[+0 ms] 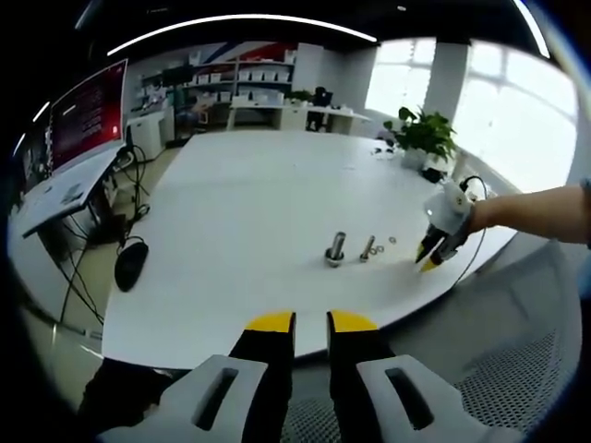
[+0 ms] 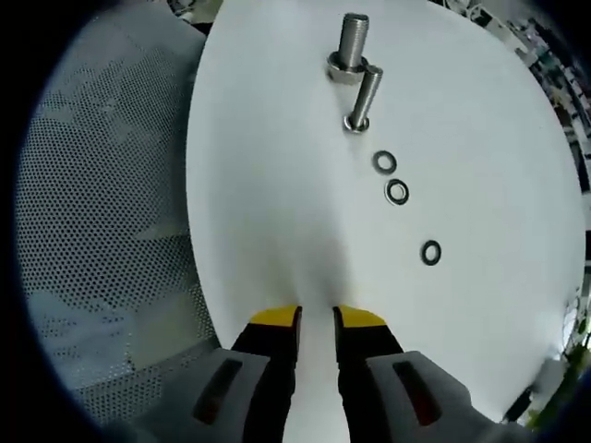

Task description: Place the washer onto the threaded stud by aligning its center hole with the stud, sliding it down to the base, and recovering from edge contact or off-axis alignment until the washer reaches the visible bottom stop.

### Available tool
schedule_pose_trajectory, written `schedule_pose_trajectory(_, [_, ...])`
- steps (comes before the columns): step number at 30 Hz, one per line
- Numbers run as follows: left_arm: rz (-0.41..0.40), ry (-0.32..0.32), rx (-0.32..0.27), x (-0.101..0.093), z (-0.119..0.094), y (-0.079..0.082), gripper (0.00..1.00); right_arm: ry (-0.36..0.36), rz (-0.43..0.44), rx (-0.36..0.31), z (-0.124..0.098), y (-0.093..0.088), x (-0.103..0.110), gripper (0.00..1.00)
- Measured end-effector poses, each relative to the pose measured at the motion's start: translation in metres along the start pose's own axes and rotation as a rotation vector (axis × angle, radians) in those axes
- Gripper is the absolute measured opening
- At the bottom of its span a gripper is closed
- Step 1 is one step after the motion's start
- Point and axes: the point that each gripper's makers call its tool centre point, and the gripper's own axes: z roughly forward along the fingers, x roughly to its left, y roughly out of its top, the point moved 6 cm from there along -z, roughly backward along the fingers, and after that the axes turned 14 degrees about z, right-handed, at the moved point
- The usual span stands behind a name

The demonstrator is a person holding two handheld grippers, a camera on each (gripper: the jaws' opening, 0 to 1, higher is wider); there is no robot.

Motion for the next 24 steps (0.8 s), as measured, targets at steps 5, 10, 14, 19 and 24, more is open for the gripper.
schedule_pose_trajectory(5, [-0.002, 0.003, -0.005, 0.0002, -0.0003, 0.0006, 0.11, 0.006, -0.075, 0.006, 0.0007, -0.0001, 0.0005, 0.17])
schedule_pose_trajectory(10, [-0.002, 0.002, -0.006, 0.0001, -0.0005, 0.0007, 0.11, -0.007, -0.076, 0.024, 0.0009, 0.0009, 0.0018, 0.17])
schedule_pose_trajectory(14, [-0.002, 0.001, -0.008, 0.0000, -0.0005, 0.0007, 0.11, -0.014, -0.078, 0.022, 0.0012, 0.0006, 0.0015, 0.17])
schedule_pose_trajectory(19, [-0.002, 0.001, -0.008, 0.0003, -0.0004, 0.0007, 0.11, 0.003, -0.030, -0.005, 0.0012, -0.0008, -0.0016, 0.17])
schedule_pose_trajectory(24, [-0.003, 0.001, -0.013, 0.0000, -0.0007, 0.0011, 0.11, -0.012, -0.019, -0.036, 0.0015, -0.0032, 0.0016, 0.18])
